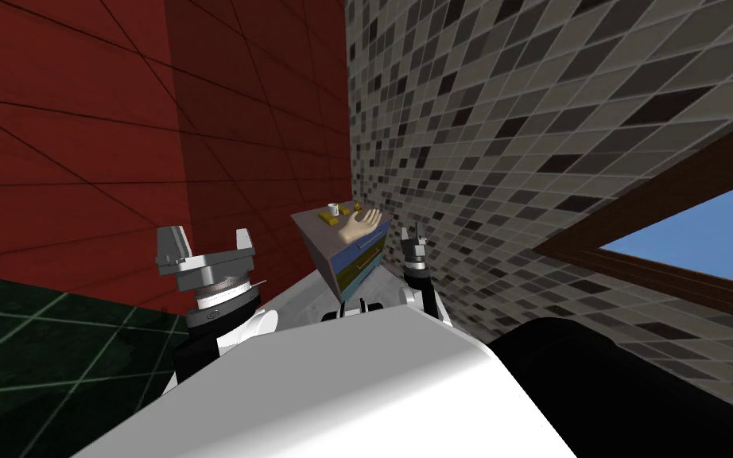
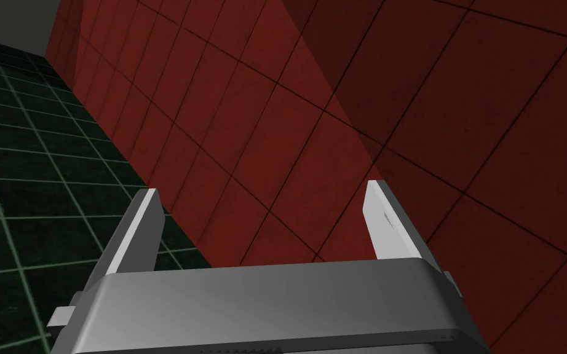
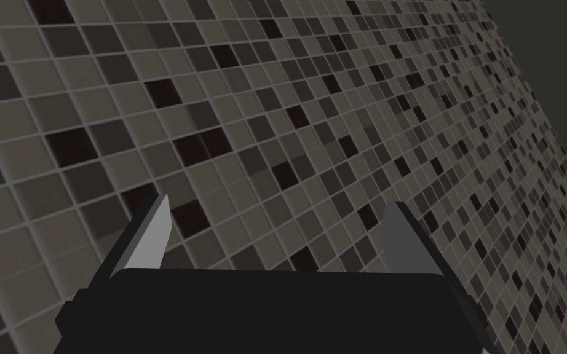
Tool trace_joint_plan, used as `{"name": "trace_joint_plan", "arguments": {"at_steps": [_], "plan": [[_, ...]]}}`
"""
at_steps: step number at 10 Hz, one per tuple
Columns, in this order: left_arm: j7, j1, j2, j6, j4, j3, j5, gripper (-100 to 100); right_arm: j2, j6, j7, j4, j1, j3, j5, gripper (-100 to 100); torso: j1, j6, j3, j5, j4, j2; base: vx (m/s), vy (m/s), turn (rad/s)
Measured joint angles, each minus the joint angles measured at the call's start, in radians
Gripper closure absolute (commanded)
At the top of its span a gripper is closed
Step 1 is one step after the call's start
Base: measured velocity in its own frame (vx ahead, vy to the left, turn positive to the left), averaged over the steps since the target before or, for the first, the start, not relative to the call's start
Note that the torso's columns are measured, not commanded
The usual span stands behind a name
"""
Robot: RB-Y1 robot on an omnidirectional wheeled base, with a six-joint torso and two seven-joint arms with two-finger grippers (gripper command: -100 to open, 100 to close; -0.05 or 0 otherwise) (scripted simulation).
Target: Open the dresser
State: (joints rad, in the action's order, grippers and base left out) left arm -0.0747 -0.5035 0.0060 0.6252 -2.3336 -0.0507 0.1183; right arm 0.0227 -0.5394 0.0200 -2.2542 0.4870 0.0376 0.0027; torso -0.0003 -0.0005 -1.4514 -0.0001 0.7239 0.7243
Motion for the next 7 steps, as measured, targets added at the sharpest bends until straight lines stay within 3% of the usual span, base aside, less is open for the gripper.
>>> {"name": "trace_joint_plan", "arguments": {"at_steps": [2,7], "plan": [[0.000,0.000,0.000,0.000,0.000,0.000,0.000,0,0.046,-0.038,0.060,0.039,0.000,-0.001,-0.031,-100,0.000,0.001,-0.024,0.000,0.012,0.011,0.033,-0.013,0.141],[0.000,0.000,0.000,0.000,0.000,0.000,0.000,0,0.090,-0.117,0.188,0.121,-0.003,0.005,-0.092,-100,0.000,0.000,-0.024,0.000,0.014,0.014,0.028,-0.010,0.177]]}}
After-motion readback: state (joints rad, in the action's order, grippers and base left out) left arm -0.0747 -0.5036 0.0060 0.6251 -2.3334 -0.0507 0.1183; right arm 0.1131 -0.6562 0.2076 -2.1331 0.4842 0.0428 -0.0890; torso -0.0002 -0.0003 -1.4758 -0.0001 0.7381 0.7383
